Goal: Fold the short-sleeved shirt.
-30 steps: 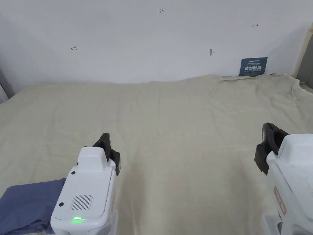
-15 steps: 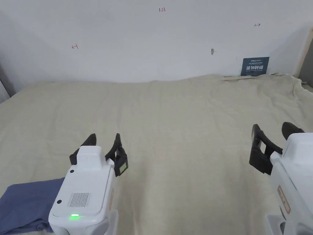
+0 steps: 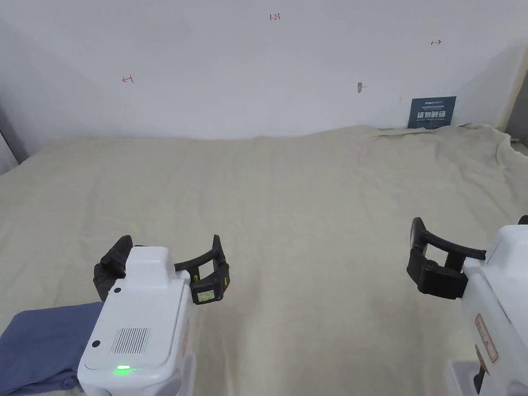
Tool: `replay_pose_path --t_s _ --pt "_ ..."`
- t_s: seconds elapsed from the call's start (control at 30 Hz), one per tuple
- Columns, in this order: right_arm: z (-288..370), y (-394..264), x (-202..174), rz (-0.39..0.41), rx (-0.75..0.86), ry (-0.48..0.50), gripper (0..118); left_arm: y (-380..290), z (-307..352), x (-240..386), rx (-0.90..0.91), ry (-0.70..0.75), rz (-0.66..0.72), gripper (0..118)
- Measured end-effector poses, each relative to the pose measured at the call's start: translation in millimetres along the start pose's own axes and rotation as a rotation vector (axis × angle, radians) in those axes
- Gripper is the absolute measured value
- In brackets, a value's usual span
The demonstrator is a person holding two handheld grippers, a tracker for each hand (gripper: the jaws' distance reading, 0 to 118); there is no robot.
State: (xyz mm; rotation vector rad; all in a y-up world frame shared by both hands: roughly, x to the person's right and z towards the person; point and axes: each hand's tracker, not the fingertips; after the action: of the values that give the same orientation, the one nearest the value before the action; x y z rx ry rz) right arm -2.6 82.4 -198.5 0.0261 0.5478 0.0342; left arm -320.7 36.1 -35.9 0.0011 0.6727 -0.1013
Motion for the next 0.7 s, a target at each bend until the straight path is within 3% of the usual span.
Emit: replay_pose_path --t_s 0.7 --pt "1.6 0.7 -3.9 0.001 0.017 0.001 114 2.1 2.0 -5.0 0.007 0.015 0.022 118"
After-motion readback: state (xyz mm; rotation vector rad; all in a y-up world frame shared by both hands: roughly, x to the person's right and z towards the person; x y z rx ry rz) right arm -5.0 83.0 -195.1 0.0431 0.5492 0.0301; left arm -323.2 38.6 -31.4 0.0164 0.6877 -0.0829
